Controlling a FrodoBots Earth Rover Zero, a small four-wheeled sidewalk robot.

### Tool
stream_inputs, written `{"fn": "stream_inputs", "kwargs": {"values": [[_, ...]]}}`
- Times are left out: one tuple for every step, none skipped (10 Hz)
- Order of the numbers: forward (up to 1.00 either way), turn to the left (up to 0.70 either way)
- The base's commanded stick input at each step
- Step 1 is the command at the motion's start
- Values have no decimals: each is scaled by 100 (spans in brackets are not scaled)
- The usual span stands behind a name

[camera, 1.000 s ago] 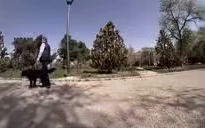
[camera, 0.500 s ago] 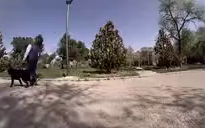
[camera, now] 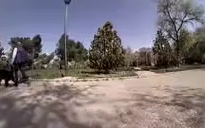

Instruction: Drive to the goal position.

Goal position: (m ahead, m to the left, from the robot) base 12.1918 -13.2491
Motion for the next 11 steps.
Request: {"fn": "stream_inputs", "kwargs": {"values": [[0, -70], [0, -70], [0, -70], [0, -70], [0, -70], [0, -70], [0, -70], [0, -70], [0, -70], [0, -70], [0, -70]]}}
